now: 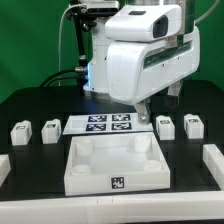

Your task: Assemble one leg

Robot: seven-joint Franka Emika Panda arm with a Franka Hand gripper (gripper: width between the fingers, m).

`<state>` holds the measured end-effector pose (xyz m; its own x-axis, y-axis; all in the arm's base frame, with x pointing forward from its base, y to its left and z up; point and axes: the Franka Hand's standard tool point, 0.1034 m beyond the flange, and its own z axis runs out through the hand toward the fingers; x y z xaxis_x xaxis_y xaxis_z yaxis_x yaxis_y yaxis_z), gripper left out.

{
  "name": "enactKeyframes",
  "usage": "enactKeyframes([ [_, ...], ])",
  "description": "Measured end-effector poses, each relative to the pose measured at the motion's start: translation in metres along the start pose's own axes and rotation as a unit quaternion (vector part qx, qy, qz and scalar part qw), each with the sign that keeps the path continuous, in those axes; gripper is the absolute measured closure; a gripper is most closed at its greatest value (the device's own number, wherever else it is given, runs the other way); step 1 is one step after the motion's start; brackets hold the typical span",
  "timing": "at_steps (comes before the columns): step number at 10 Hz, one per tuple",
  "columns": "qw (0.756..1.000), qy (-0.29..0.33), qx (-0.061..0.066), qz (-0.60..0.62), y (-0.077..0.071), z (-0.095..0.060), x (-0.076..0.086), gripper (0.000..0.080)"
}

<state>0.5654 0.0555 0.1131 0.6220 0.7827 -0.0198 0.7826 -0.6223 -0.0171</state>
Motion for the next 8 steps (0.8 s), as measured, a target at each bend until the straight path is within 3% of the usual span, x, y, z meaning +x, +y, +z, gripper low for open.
enactKeyframes([
  [8, 1.0, 0.0, 0.001, 0.0, -0.0002, 0.0007, -0.0002, 0.015],
])
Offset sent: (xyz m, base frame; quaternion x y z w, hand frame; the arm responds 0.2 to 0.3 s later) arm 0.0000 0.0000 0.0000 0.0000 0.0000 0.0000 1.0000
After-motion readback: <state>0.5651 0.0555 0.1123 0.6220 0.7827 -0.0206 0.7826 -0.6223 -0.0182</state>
